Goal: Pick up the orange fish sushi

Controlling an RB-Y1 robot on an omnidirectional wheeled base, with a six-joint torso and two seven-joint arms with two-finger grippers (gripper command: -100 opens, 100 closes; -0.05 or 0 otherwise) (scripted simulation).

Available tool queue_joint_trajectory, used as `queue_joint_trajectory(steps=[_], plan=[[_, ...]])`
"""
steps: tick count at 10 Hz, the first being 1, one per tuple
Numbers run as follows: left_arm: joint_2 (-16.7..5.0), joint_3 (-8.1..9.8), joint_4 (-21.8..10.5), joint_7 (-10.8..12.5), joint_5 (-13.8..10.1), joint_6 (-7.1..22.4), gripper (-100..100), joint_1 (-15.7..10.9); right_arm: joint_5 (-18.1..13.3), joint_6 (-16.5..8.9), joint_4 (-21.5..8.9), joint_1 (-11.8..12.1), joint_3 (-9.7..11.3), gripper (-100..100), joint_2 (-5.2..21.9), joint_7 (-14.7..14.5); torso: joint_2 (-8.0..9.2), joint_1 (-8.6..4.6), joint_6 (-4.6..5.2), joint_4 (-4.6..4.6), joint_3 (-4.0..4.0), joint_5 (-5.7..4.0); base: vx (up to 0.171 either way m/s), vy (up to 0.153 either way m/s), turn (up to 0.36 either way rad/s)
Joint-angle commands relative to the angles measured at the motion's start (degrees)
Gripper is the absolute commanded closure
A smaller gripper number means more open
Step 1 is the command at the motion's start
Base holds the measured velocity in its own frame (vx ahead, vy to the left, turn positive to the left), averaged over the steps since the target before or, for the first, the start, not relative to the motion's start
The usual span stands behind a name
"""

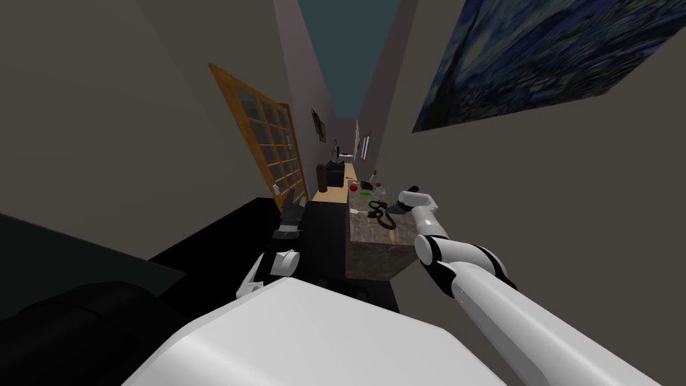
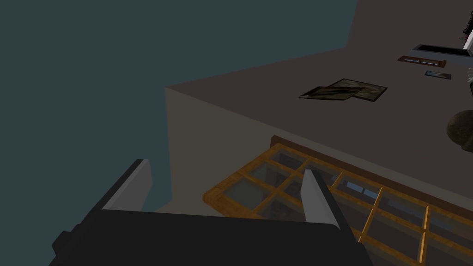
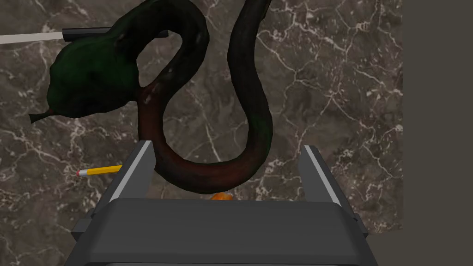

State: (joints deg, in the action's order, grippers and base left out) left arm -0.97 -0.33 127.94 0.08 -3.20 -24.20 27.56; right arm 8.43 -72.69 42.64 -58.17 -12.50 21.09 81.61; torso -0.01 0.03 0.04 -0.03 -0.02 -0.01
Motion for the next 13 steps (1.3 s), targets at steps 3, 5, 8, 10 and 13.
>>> queue_joint_trajectory(steps=[3, 5, 8, 10, 13], plan=[[0.0, 0.0, 0.0, 0.0, 0.0, 0.0, 0, 0.0, 0.63, -4.44, -1.55, -0.22, 0.49, -100, 0.3, 2.84, 0.0, 0.01, 0.0, 0.0, 0.0, 0.0, 0.011, 0.016, -0.017], [0.0, 0.0, 0.0, 0.0, 0.0, 0.0, 0, 0.0, 1.13, -6.66, -4.3, -0.73, 0.92, -100, 0.54, 4.97, -0.02, 0.02, 0.0, 0.0, -0.01, 0.01, 0.016, 0.02, -0.029], [0.0, 0.0, 0.0, 0.0, 0.0, 0.0, 0, 0.0, 1.98, -10.3, -8.48, -1.02, 1.71, -100, 0.78, 8.48, 0.0, -0.02, -0.01, 0.0, 0.0, 0.0, 0.011, 0.014, -0.025], [0.0, 0.0, 0.0, 0.0, 0.0, 0.0, 0, 0.0, 2.32, -11.67, -10.69, -0.81, 2.03, -100, 0.78, 9.83, 0.01, -0.02, -0.01, 0.0, 0.0, 0.0, 0.009, 0.01, -0.019], [0.0, 0.0, 0.0, 0.0, 0.0, 0.0, 0, 0.0, 2.58, -12.72, -12.66, -0.36, 2.3, -100, 0.69, 10.86, 0.01, -0.05, 0.0, 0.0, 0.01, -0.01, 0.007, 0.005, -0.017]])
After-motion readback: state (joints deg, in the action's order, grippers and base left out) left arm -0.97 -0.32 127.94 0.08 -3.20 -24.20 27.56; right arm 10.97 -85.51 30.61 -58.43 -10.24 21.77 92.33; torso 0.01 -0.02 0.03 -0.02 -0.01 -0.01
